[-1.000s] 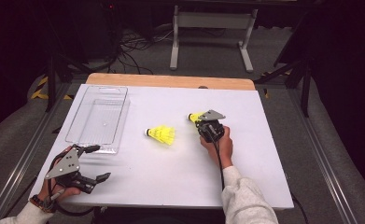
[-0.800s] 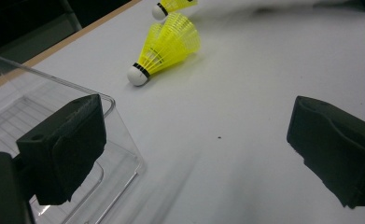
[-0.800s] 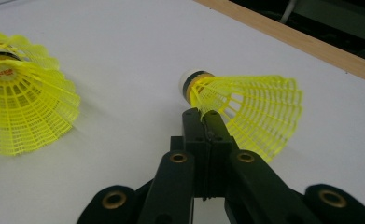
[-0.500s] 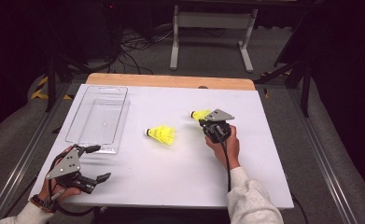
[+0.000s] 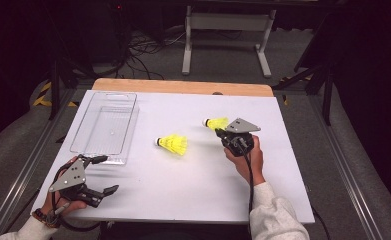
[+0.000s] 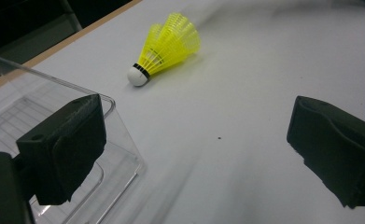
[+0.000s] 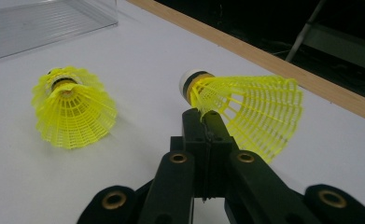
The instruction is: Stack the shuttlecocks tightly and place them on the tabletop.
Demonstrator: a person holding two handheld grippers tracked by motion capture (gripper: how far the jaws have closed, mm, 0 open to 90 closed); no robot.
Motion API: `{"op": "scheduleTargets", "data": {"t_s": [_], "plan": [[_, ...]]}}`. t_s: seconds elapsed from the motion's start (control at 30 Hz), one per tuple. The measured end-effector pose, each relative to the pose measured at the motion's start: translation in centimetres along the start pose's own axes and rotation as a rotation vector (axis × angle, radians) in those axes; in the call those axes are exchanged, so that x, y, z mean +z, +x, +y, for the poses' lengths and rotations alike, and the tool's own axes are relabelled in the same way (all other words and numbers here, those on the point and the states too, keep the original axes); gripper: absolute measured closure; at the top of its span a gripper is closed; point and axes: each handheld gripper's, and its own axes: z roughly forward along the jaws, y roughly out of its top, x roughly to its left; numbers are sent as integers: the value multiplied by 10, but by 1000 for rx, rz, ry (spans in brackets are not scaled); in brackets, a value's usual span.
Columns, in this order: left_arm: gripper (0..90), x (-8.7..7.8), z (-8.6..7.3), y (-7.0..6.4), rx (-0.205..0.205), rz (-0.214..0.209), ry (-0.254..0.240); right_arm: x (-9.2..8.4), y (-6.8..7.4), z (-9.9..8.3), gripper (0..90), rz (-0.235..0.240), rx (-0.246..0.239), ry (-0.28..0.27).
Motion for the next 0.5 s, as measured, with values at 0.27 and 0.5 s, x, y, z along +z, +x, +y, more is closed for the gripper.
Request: {"op": "scheduleTargets", "data": {"t_s": [0.27, 0.5], "plan": [[54, 0, 0, 0, 4, 1, 3, -13, 7, 1, 900, 66, -44, 3], [54, -1, 0, 0, 4, 2, 2, -21, 15, -3, 900, 114, -72, 18]]}}
